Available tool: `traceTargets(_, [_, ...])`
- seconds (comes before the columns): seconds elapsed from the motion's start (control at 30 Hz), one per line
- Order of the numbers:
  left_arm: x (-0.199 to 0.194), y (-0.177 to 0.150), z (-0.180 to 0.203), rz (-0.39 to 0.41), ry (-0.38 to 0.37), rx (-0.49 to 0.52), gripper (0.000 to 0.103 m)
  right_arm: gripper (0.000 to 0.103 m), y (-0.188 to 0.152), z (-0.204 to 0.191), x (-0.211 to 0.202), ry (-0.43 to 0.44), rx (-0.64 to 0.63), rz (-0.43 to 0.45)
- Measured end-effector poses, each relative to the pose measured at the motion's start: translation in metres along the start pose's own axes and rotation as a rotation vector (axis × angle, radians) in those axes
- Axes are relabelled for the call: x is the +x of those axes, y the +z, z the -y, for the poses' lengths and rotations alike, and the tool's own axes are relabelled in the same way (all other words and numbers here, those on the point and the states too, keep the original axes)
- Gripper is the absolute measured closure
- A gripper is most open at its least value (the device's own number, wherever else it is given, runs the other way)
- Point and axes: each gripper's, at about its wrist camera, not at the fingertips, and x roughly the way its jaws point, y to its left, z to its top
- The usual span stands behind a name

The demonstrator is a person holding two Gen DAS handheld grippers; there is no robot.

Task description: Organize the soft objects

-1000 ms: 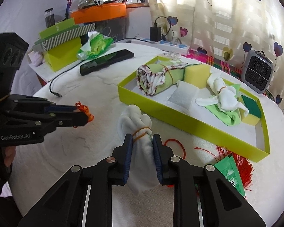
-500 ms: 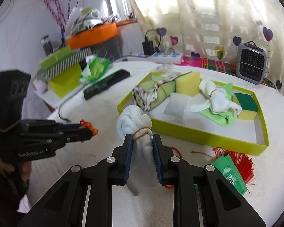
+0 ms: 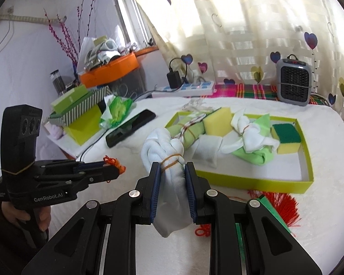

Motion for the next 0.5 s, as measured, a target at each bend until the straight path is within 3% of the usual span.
traceTargets(0.5, [0.017, 0.039, 0.025, 0.029, -0.054, 0.034, 0.086, 0.080, 0.019, 0.036, -0.026, -0.064, 0.108, 0.099])
